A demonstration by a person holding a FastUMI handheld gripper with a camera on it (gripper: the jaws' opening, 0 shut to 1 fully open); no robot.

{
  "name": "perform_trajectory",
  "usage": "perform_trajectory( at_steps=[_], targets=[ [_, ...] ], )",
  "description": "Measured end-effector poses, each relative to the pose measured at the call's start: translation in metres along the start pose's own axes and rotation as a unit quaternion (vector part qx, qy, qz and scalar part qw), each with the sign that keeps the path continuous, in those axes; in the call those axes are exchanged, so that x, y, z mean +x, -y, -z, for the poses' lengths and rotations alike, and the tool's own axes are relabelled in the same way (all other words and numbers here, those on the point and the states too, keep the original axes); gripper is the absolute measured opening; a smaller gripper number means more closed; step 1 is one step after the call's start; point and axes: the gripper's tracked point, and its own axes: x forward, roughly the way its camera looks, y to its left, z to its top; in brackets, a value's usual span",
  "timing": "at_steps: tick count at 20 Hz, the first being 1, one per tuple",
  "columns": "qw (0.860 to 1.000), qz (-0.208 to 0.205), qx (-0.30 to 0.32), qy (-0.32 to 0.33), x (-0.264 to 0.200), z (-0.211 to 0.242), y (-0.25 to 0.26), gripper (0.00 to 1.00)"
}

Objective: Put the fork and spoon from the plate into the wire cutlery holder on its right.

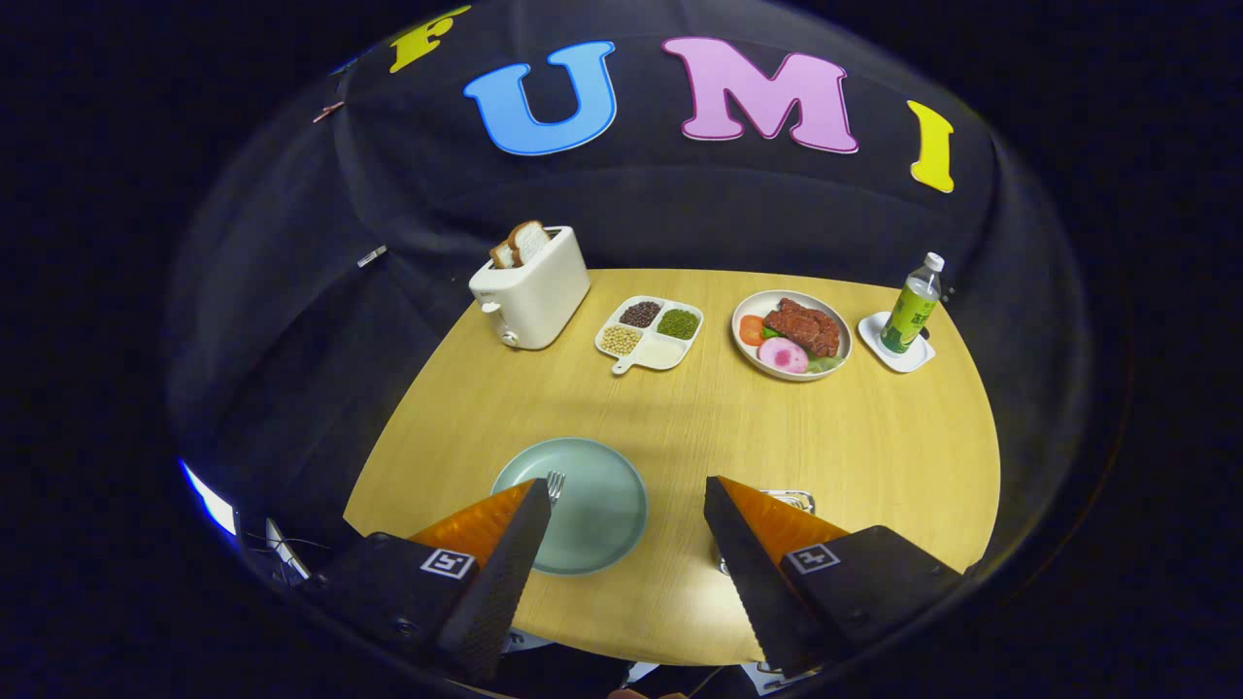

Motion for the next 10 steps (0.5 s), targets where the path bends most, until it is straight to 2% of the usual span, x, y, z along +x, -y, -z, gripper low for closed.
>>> perform_trajectory(
  at_steps=[6,10],
  targets=[
    [0.998,-0.028,-0.009,-0.054,0.043,0.039,-0.052,1.00],
    [0.995,-0.024,-0.019,-0.094,0.075,0.065,-0.072,1.00]
  ],
)
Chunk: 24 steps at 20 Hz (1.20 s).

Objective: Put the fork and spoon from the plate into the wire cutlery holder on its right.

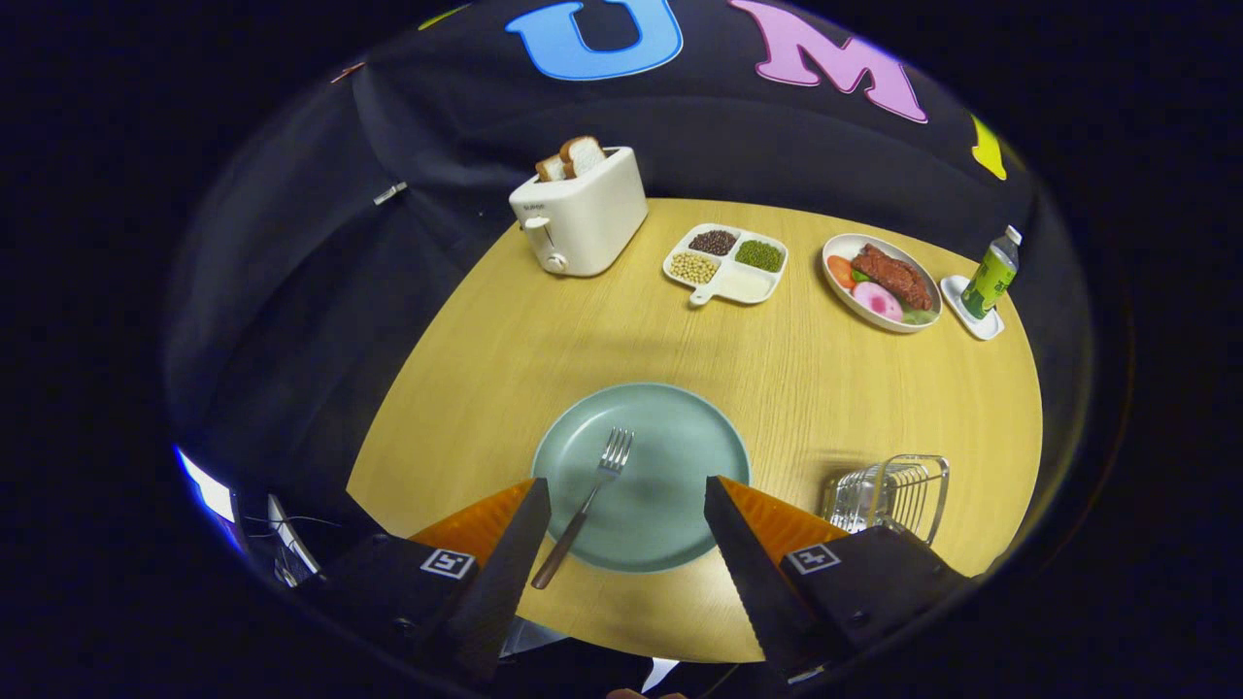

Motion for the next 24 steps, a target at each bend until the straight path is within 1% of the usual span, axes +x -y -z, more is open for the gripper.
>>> perform_trajectory(
  at_steps=[5,11,13,19,24],
  targets=[
    [0.999,0.013,-0.005,-0.050,0.042,0.030,-0.009,1.00],
    [0.994,0.043,0.009,-0.101,0.076,0.057,-0.001,1.00],
    [0.992,0.046,0.014,-0.115,0.084,0.062,-0.001,1.00],
    [0.986,0.049,-0.003,-0.159,0.094,0.087,-0.004,0.99],
    [0.982,0.064,0.001,-0.180,0.096,0.094,0.014,0.92]
  ],
)
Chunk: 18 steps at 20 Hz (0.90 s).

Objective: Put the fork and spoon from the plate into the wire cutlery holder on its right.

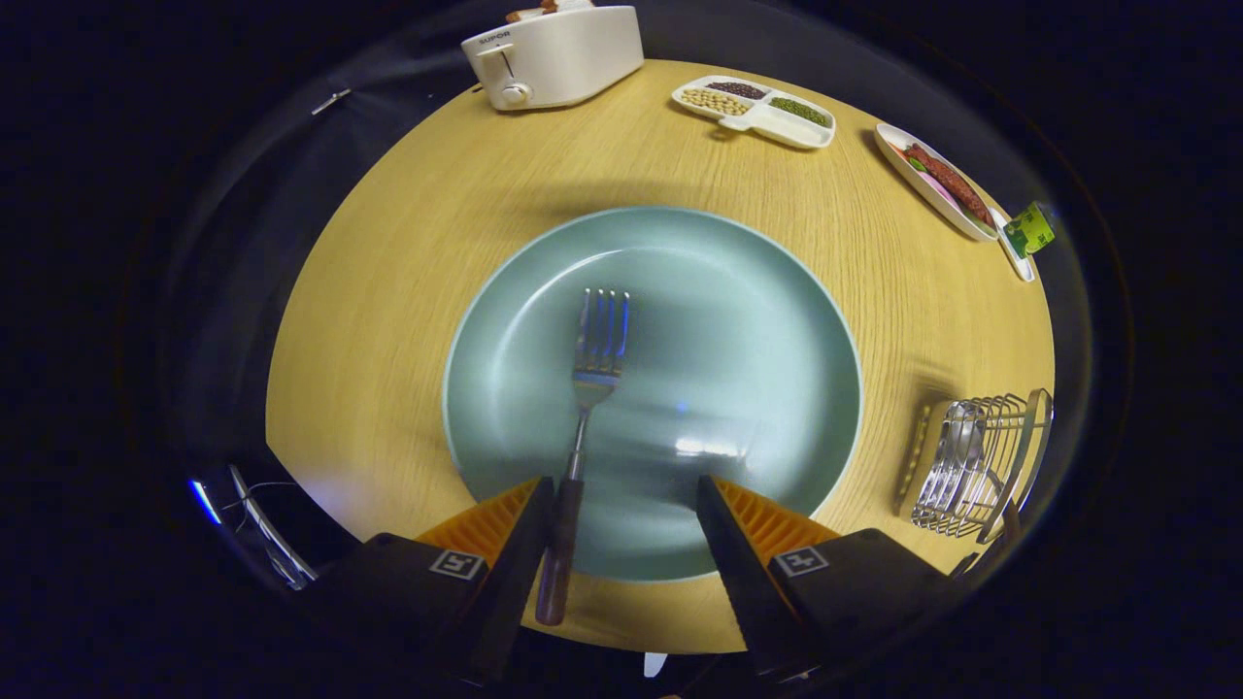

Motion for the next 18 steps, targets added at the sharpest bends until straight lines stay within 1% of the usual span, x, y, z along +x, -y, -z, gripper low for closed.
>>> perform_trajectory(
  at_steps=[1,2,3,4,5,8,9,10,11,12,13,14,18],
  targets=[
    [1.000,0.003,0.001,-0.001,0.001,-0.001,0.004,0.90],
    [1.000,0.004,0.002,-0.001,0.002,-0.002,0.006,0.80],
    [1.000,0.001,0.001,-0.007,0.003,-0.001,0.007,0.71],
    [1.000,-0.006,-0.003,-0.008,0.002,0.000,0.006,0.53],
    [1.000,-0.017,-0.008,-0.014,0.003,0.001,0.004,0.50],
    [0.999,-0.030,-0.014,-0.019,0.000,0.002,0.004,0.25],
    [0.999,-0.037,-0.023,-0.016,0.004,0.003,0.003,0.23],
    [0.999,-0.033,-0.028,-0.015,0.000,0.003,0.006,0.18],
    [0.999,-0.042,-0.031,-0.014,0.003,0.004,0.003,0.13],
    [0.998,-0.049,-0.032,-0.015,0.002,0.004,0.004,0.11],
    [0.998,-0.055,-0.032,-0.014,0.001,0.004,0.003,0.10],
    [0.998,-0.058,-0.029,-0.015,-0.001,0.003,0.003,0.07],
    [0.997,-0.074,-0.022,-0.002,-0.011,-0.001,0.002,0.07]
  ],
)
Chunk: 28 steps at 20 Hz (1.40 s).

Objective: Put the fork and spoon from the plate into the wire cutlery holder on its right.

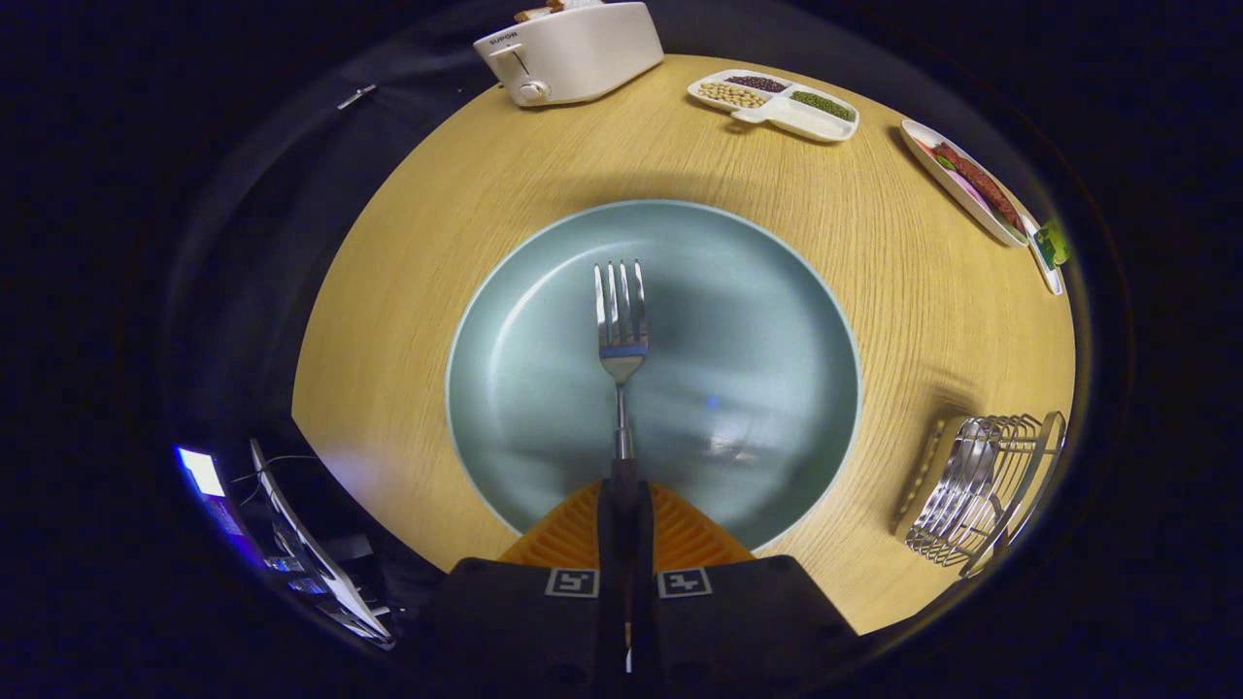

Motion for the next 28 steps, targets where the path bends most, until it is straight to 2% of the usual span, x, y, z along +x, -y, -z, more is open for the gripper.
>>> perform_trajectory(
  at_steps=[4,10,16,18,22,28],
  targets=[
    [1.000,-0.014,0.002,0.010,-0.027,-0.007,0.000,0.07],
    [0.999,-0.020,-0.022,0.024,-0.093,-0.010,0.025,0.07],
    [0.998,0.014,-0.057,0.019,-0.167,0.005,0.078,0.07],
    [0.998,0.016,-0.061,0.006,-0.188,0.016,0.094,0.07],
    [0.996,0.051,-0.074,-0.019,-0.218,0.034,0.141,0.07],
    [0.992,0.056,-0.046,-0.101,-0.215,0.059,0.181,0.07]
  ],
)
